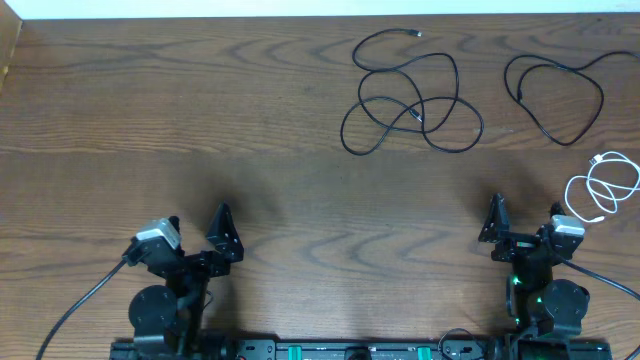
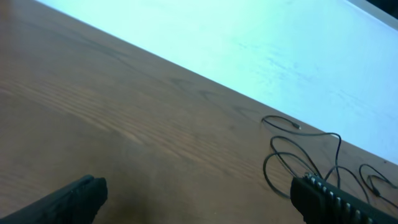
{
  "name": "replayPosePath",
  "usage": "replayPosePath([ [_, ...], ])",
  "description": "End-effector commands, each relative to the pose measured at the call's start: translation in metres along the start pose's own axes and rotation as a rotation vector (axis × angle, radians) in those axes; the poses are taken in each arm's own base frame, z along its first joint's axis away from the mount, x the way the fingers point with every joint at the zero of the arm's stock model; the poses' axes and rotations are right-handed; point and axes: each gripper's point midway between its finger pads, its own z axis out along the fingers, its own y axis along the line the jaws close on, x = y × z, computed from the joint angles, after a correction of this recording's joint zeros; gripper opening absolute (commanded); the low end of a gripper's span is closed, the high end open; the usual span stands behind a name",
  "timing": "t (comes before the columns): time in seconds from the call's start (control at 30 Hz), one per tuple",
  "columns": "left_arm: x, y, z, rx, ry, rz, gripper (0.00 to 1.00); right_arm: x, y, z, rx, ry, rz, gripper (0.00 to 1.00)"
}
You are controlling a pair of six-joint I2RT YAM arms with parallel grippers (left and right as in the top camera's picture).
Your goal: Untangle cables
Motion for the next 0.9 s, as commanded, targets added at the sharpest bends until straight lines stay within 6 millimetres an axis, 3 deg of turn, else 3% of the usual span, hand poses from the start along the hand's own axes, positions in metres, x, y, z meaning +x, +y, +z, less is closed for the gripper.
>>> replayPosePath([
  [0.0,0.007,-0.001,0.003,0.03,-0.012,0.039,1.0,0.0,-0.002,0.0,0.01,-0.003,0.007,0.99],
  [0.3,-0.004,-0.005,0.019,0.076,-0.156,0.242,1.0,0.0,-0.002,0.0,0.01,-0.003,0.007,0.99],
  [0.6,0.026,0.022,0.037,0.004,-0.148,0.272,1.0,0.0,-0.002,0.0,0.01,-0.003,0.007,0.99],
  [0.77,0.045,0.037,0.039,-0.06,-0.069,0.269,1.0,0.0,-0.002,0.0,0.01,-0.003,0.007,0.99],
  [0.87,0.046,0.038,0.039,-0.063,-0.063,0.288,1.0,0.0,-0.002,0.0,0.01,-0.003,0.007,0.99],
])
